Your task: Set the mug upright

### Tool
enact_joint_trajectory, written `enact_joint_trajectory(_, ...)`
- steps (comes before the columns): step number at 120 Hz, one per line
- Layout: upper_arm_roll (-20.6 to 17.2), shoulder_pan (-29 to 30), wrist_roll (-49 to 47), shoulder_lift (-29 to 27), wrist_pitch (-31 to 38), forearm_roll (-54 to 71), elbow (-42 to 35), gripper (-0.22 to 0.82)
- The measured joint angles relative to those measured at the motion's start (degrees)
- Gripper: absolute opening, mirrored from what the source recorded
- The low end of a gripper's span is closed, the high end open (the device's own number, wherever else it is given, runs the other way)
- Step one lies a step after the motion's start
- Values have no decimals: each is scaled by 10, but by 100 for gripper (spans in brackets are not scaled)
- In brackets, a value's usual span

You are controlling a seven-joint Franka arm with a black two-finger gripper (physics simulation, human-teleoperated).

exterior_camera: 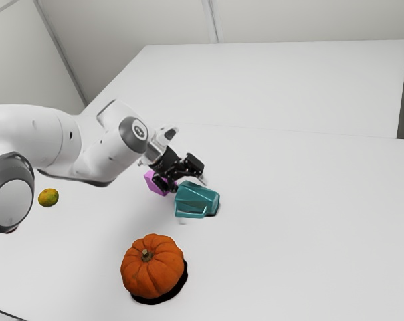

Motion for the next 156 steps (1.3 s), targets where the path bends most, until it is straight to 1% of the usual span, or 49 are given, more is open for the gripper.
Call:
enact_joint_trajectory(12,0,0,10,-1,2,-11,-3,60)
enact_joint_trajectory(20,0,0,15,-1,2,-15,-4,57)
enact_joint_trajectory(36,0,-1,30,-4,3,-43,-16,47)
enact_joint_trajectory(55,0,-1,51,-8,4,-65,-21,32)
enact_joint_trajectory(78,0,-1,68,-15,6,-70,-21,20)
enact_joint_trajectory(123,-6,-8,91,-34,7,-78,-20,-9)
enact_joint_trajectory(134,-9,-9,94,-39,8,-82,-18,-13)
enact_joint_trajectory(156,-19,-13,98,-53,13,-86,-16,-16)
